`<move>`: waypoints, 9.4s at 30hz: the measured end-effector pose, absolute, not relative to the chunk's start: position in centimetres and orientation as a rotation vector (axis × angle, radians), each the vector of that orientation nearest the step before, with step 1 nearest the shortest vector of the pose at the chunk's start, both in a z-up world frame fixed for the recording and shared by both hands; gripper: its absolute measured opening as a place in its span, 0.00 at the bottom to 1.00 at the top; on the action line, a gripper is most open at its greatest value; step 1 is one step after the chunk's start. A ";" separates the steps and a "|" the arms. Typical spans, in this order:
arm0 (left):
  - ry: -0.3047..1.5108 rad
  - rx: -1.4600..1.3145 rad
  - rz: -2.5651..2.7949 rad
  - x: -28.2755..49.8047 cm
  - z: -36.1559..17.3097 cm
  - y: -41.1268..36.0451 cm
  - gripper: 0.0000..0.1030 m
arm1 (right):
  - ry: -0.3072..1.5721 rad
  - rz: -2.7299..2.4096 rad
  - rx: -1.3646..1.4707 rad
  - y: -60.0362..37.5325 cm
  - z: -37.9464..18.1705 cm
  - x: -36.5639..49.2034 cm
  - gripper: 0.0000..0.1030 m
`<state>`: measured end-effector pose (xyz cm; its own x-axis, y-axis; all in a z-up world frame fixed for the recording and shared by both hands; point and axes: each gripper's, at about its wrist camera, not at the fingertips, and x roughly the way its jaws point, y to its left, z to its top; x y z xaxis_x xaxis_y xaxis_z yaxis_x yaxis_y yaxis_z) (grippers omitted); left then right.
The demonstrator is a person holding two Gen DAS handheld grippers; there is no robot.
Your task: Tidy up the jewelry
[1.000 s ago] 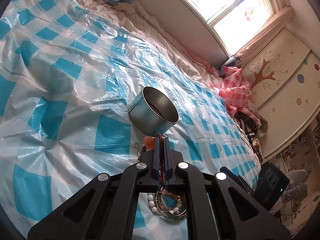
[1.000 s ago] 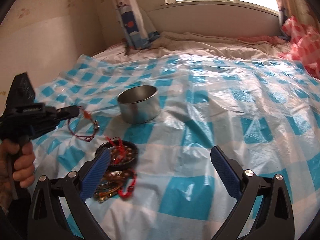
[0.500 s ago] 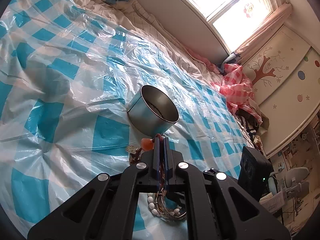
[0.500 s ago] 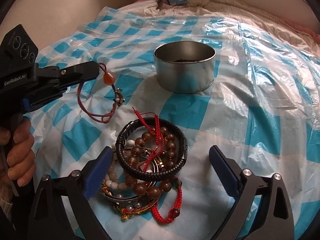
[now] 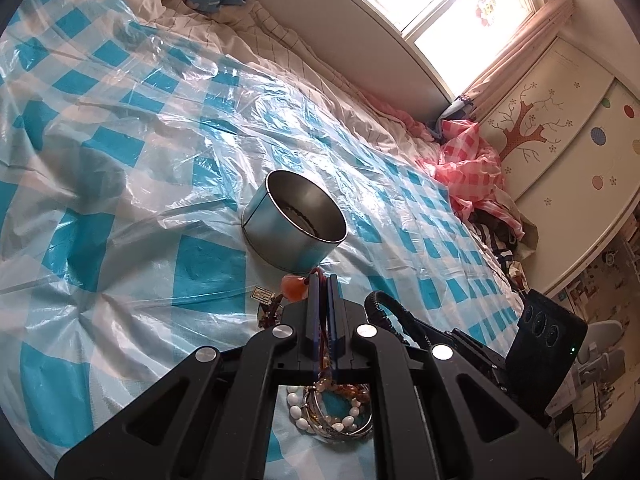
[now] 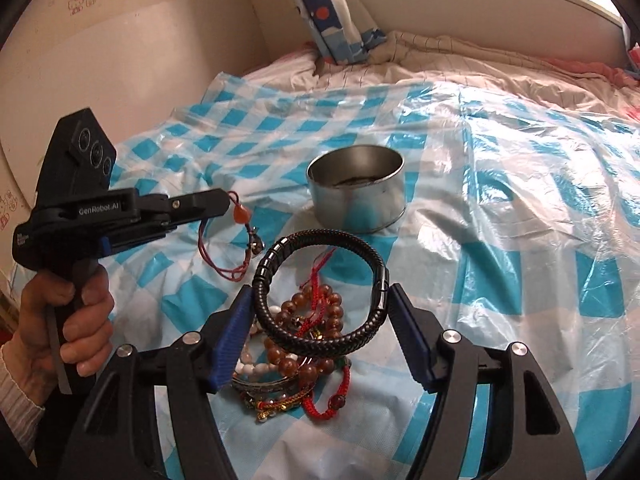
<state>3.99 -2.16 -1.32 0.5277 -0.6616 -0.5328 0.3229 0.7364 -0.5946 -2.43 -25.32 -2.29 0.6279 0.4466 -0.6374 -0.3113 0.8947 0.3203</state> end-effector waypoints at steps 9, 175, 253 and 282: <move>0.795 -0.435 -0.658 5.4 0.7 -4.0 0.03 | 0.753 0.412 0.193 -26.5 -0.9 -0.9 0.64; 0.861 -0.171 -0.458 3.2 -2.4 -7.2 0.10 | 0.817 0.292 0.291 -31.4 -3.2 0.5 0.05; 0.845 0.084 -0.214 4.3 -4.0 -7.4 0.83 | 0.927 0.160 0.171 -29.7 -6.1 0.9 0.64; 0.923 0.109 -0.486 -1.0 -4.5 -10.1 0.07 | 0.961 0.241 -0.003 -26.0 -5.8 -3.4 0.65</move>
<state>-1.00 -10.06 -4.54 0.5045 -0.3557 -0.7867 0.4472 0.8871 -0.1143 -3.36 -26.00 -5.79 0.5477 0.2025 -0.8118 -0.2052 0.9732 0.1043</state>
